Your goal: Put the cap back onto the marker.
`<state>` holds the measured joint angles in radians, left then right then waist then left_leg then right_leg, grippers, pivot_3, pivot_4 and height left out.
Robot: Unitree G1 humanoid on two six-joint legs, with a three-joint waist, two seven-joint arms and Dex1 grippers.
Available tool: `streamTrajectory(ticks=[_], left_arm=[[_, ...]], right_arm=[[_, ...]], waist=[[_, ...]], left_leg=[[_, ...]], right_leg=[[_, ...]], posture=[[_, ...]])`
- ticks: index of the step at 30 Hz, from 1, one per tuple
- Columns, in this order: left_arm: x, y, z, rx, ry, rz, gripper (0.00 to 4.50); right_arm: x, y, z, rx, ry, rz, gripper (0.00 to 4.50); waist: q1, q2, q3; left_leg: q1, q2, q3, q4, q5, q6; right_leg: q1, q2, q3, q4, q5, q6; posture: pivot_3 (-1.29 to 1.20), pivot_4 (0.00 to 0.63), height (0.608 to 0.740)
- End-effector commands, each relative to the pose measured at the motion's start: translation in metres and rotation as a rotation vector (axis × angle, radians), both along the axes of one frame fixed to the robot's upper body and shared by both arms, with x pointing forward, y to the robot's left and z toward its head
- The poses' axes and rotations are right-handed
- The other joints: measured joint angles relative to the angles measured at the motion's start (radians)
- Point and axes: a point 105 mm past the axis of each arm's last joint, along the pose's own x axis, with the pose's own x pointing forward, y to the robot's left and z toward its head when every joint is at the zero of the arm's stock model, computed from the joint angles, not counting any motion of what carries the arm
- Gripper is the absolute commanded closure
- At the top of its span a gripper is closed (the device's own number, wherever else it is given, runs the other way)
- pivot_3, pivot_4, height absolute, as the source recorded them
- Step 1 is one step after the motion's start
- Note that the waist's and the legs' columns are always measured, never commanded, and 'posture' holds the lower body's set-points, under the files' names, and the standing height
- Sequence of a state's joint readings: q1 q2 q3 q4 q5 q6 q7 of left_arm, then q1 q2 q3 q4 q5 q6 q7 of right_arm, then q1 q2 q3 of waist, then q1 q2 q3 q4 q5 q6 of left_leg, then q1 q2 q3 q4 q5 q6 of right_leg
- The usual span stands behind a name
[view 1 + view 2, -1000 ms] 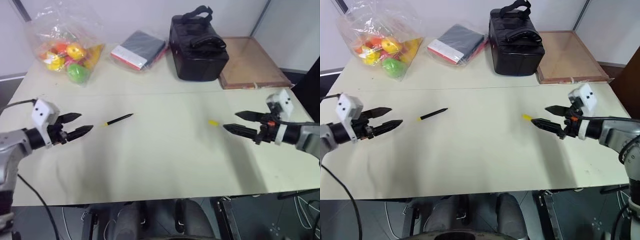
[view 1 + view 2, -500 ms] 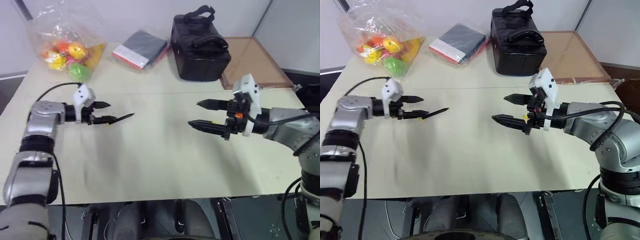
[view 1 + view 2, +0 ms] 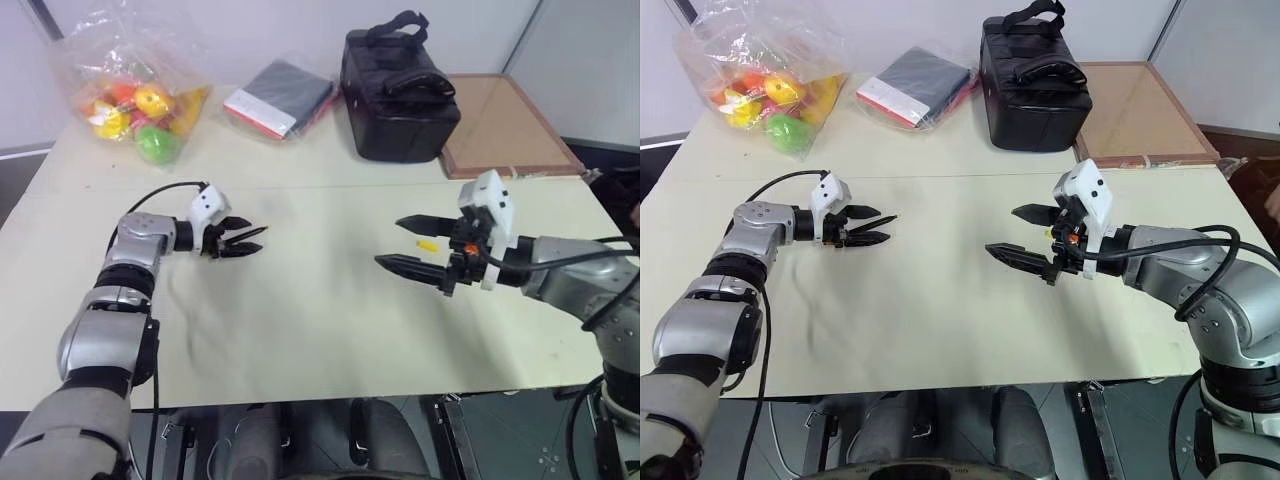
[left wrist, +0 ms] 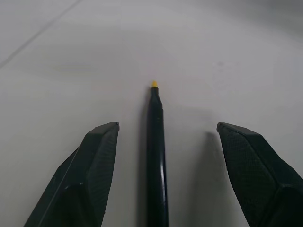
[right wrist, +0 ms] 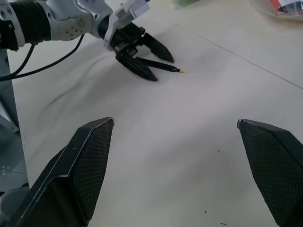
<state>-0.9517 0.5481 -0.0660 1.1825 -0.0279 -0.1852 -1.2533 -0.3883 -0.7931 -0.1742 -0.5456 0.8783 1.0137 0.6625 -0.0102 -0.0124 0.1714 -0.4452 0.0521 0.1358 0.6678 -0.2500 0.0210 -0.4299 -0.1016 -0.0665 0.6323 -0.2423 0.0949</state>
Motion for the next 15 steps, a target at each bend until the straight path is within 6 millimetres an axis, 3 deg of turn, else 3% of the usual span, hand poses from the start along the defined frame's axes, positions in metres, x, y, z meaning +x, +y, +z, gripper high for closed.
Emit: streamTrajectory(ticks=[1,15], left_arm=[[0.003,0.004,0.005,0.014,-0.017,0.011,1.04],[-0.001,0.016,-0.002,0.028,0.017,0.043,1.04]], right_arm=[[-0.003,-0.002,0.012,0.007,-0.069,-0.006,0.18],[0.000,-0.002,0.008,-0.006,-0.069,-0.015,0.18]], waist=[[0.000,0.000,0.000],[-0.002,0.000,0.000]], left_leg=[[0.000,0.000,0.000,0.000,0.000,0.000],[0.001,0.000,0.000,0.000,0.000,0.000]], right_leg=[[0.000,0.000,0.000,0.000,0.000,0.000],[0.001,0.000,0.000,0.001,0.000,0.000]], posture=[[0.00,0.150,0.740],[0.00,0.150,0.740]])
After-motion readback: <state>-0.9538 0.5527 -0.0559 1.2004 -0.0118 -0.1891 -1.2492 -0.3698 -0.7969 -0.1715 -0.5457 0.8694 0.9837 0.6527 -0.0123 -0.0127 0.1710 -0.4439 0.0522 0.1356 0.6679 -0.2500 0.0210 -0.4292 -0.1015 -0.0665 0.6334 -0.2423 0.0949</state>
